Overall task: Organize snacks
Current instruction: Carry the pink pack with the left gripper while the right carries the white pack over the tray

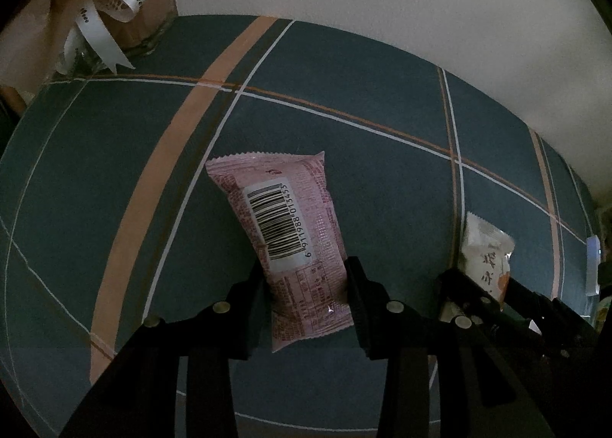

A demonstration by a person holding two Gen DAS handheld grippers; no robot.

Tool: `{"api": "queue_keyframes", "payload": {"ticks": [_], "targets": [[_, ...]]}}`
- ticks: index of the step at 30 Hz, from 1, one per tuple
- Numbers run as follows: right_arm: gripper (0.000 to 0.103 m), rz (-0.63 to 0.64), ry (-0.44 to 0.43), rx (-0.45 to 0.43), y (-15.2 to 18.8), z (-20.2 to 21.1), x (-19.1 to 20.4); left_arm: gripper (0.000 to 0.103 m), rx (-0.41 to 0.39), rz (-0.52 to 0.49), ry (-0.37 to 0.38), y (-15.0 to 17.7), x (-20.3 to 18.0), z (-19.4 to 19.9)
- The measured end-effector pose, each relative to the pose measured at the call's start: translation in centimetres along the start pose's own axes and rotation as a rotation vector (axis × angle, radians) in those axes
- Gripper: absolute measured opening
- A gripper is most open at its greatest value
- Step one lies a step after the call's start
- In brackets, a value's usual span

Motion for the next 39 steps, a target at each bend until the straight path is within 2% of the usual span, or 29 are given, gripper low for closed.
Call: {"api": "queue_keyframes", "payload": {"ticks": [9,17,22,25,28,39], "targets": [[0.054,-0.017,-0.063,-0.024,0.2,1.6,-0.2,0.040,0.010,0.038,-0.001,1.0,-0.6,1.1],[0.054,-0.059,-0.120,-0.084,2.9,7.2,-2.4,0.040,-0.003,0.059,0.042,3.3,-3.4,4.7],[0.054,-0.126,-0.133,-0.099,5.5,10.5,-6.4,0.040,0.003,0.045,0.087,5.2,-6.3,6.6],[0.054,-0.163,-0.090,-0.110,7.5,12.2,-9.3,0.040,0.006,0.017,0.110,7.1,-8.5,7.7],[0.054,-0.205,-0.039,-0.091,9.6,12.7,-12.1,0.040,0.015,-0.016,0.131,8.5,-10.8,8.4],[0.054,-0.343,0.004,-0.012,16.3,11.7,-20.9,0.041,0.075,-0.118,0.209,13.7,-18.7,7.7]]}}
Point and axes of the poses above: each gripper's, at about its wrist camera, not at the fingertips, and z roughly against the way its jaws point, x to its left, y to its underside, the point moved 1 cm from there along -z, roughly the way its jaws point, and after that the axes turned 7 degrees about y, right-handed, at the moved point
